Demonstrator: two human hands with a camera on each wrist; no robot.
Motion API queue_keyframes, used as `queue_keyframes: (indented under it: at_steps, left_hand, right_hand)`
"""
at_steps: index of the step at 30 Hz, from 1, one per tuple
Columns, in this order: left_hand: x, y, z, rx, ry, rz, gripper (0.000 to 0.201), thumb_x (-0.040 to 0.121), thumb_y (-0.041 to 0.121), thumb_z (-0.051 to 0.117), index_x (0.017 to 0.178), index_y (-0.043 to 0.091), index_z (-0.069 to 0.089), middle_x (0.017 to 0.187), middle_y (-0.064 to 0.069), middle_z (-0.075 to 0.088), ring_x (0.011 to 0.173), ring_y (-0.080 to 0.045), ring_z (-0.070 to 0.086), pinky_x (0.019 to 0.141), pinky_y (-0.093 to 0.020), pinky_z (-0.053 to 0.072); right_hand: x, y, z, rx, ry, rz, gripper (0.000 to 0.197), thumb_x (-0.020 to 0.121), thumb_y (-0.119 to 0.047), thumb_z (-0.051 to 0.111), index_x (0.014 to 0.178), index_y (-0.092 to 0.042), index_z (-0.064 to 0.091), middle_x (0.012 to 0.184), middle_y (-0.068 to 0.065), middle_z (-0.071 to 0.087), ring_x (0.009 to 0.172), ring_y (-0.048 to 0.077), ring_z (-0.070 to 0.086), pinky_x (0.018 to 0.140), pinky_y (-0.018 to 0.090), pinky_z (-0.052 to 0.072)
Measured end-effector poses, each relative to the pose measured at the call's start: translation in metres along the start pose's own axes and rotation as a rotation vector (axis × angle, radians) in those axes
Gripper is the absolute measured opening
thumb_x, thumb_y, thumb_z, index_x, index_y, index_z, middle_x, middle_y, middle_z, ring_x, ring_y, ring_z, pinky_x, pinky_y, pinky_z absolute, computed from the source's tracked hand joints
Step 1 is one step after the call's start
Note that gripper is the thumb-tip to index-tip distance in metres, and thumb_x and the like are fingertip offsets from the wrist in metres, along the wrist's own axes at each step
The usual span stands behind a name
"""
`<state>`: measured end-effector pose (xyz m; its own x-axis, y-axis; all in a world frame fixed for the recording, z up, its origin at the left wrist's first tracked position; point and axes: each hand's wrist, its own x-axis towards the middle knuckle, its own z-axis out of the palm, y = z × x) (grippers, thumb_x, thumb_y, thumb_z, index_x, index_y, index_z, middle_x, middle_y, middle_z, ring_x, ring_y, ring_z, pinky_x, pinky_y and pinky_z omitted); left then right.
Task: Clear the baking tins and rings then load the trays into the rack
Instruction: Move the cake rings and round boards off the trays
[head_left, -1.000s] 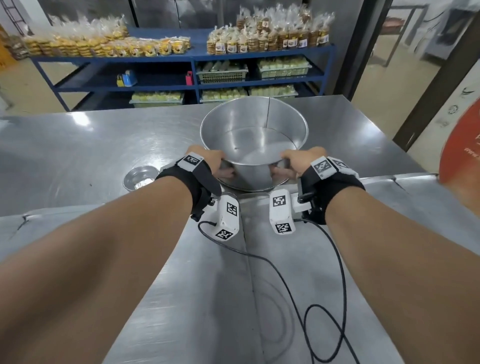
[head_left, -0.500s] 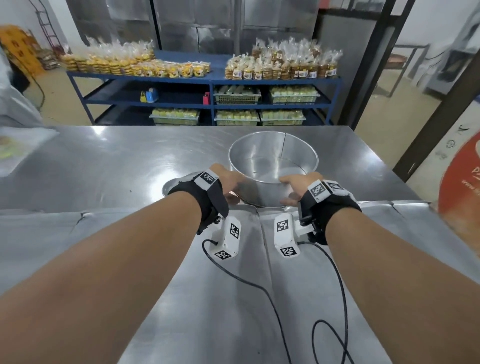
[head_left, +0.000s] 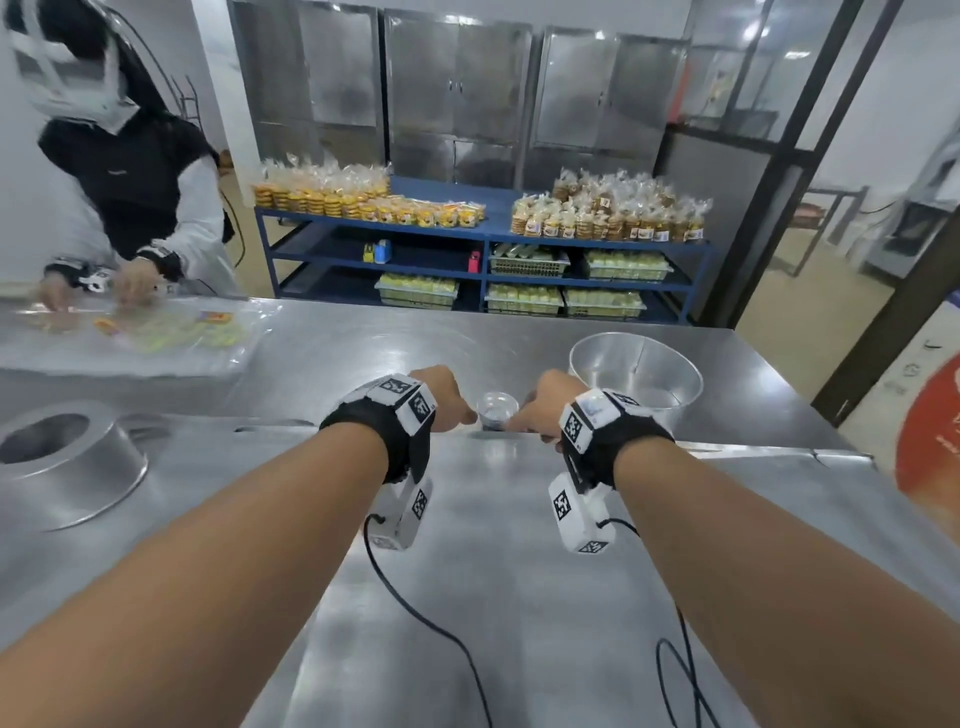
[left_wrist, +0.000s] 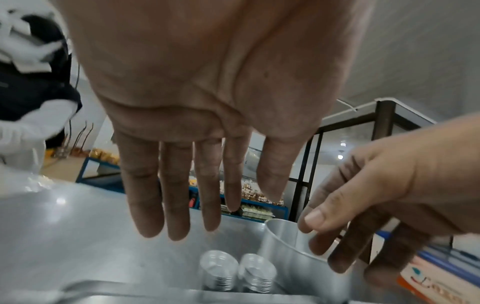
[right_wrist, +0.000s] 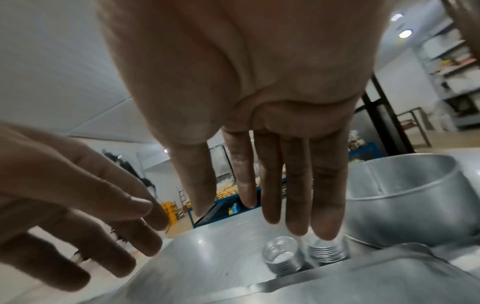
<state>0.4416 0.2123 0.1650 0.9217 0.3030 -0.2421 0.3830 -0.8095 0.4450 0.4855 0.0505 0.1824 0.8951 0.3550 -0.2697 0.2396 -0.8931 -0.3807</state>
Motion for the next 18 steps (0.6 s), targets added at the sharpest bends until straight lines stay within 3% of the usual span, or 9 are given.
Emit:
queue_keyframes:
  at_steps: [4, 7, 11, 13, 14, 15, 18]
  left_hand:
    - [-0.044, -0.084, -0.039, 0.179, 0.019, -0.022, 0.034, 0.088, 0.043, 0.069, 0.105, 0.014, 0.076, 0.103, -0.005, 0.074, 0.082, -0.020, 0.062, 0.063, -0.026, 0.045]
    - [-0.070, -0.155, -0.062, 0.240, 0.053, -0.063, 0.033, 0.091, 0.038, 0.068, 0.108, 0.011, 0.073, 0.102, -0.005, 0.070, 0.081, -0.020, 0.056, 0.067, -0.026, 0.044]
    - [-0.090, -0.258, -0.083, 0.299, 0.053, -0.160, 0.015, 0.094, 0.033, 0.063, 0.089, 0.020, 0.057, 0.093, -0.001, 0.053, 0.084, -0.020, 0.048, 0.068, -0.025, 0.040]
    - [-0.095, -0.307, -0.093, 0.313, 0.047, -0.211, 0.013, 0.092, 0.030, 0.061, 0.086, 0.020, 0.055, 0.094, -0.002, 0.054, 0.084, -0.023, 0.050, 0.072, -0.027, 0.041]
    - [-0.096, -0.330, -0.098, 0.316, 0.047, -0.227, 0.011, 0.092, 0.029, 0.060, 0.093, 0.018, 0.060, 0.098, -0.004, 0.059, 0.088, -0.024, 0.055, 0.074, -0.028, 0.044]
    - [-0.096, -0.352, -0.103, 0.311, 0.052, -0.253, 0.021, 0.093, 0.029, 0.059, 0.107, 0.014, 0.064, 0.106, -0.007, 0.064, 0.095, -0.026, 0.060, 0.078, -0.030, 0.047]
    - [-0.089, -0.413, -0.116, 0.232, 0.101, -0.331, 0.040, 0.094, 0.034, 0.058, 0.126, 0.009, 0.059, 0.124, -0.012, 0.064, 0.113, -0.031, 0.062, 0.091, -0.035, 0.048]
  right_hand:
    - [-0.021, -0.087, 0.043, -0.163, -0.024, -0.128, 0.043, 0.080, -0.041, 0.078, 0.106, -0.007, 0.074, 0.095, 0.006, 0.073, 0.088, 0.023, 0.068, 0.078, 0.031, 0.057]
    - [-0.030, -0.147, 0.081, -0.240, -0.063, -0.193, 0.041, 0.080, -0.037, 0.078, 0.108, -0.007, 0.072, 0.103, 0.008, 0.073, 0.090, 0.023, 0.068, 0.082, 0.033, 0.057]
    - [-0.029, -0.224, 0.129, -0.265, -0.097, -0.264, 0.042, 0.079, -0.036, 0.080, 0.108, -0.008, 0.072, 0.105, 0.008, 0.073, 0.094, 0.025, 0.068, 0.085, 0.037, 0.058]
    - [-0.024, -0.263, 0.153, -0.258, -0.114, -0.297, 0.042, 0.078, -0.035, 0.080, 0.109, -0.008, 0.072, 0.105, 0.007, 0.072, 0.094, 0.025, 0.069, 0.083, 0.035, 0.058]
    - [-0.019, -0.281, 0.165, -0.255, -0.120, -0.315, 0.041, 0.079, -0.035, 0.079, 0.109, -0.008, 0.072, 0.105, 0.007, 0.072, 0.094, 0.024, 0.069, 0.081, 0.034, 0.058]
    - [-0.014, -0.298, 0.178, -0.249, -0.126, -0.341, 0.041, 0.079, -0.036, 0.078, 0.109, -0.008, 0.072, 0.106, 0.007, 0.072, 0.095, 0.024, 0.069, 0.080, 0.033, 0.058]
    - [0.003, -0.342, 0.213, -0.231, -0.155, -0.376, 0.041, 0.083, -0.040, 0.073, 0.109, -0.008, 0.072, 0.112, 0.007, 0.070, 0.099, 0.025, 0.068, 0.082, 0.033, 0.057]
